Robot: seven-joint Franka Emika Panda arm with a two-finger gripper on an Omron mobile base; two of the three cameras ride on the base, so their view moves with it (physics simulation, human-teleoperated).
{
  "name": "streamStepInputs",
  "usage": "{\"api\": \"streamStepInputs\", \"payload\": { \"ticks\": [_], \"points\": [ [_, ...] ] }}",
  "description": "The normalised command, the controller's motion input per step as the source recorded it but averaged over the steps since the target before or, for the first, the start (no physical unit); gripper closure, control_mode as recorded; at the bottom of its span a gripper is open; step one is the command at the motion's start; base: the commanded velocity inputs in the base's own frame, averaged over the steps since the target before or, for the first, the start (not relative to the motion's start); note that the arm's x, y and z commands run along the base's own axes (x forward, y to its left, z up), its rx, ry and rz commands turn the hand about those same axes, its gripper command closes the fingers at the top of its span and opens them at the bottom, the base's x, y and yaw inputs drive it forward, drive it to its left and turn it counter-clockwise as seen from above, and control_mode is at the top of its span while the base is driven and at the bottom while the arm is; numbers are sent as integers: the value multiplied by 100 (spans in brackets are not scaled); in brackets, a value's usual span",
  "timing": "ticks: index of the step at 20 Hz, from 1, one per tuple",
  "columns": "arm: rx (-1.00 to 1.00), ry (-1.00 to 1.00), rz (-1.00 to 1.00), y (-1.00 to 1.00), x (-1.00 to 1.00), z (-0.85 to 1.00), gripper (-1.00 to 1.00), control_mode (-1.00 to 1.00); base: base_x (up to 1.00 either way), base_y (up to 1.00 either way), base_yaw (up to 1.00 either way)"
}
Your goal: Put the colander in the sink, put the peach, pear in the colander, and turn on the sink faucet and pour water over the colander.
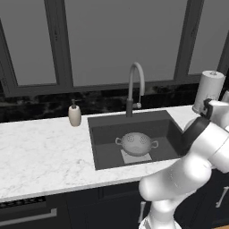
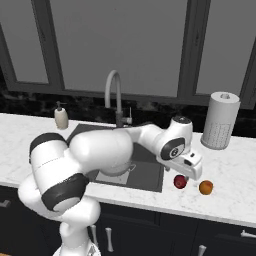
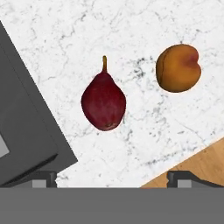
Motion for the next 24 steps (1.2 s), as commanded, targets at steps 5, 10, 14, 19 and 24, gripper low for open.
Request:
{"api": "streamStepInputs", "payload": {
  "ticks": [5,10,14,19,24],
  "points": [
    [2,1,1,-3,21,-27,-100,-100,0,0,0],
    [0,0,1,0,28,-27,-100,-100,0,0,0],
    [0,0,0,-1,17,-29,-100,-100,0,0,0],
    [0,0,0,-6,6,-21,-100,-100,0,0,0],
    [0,0,0,-2,2,-20,-100,-100,0,0,0]
  ]
}}
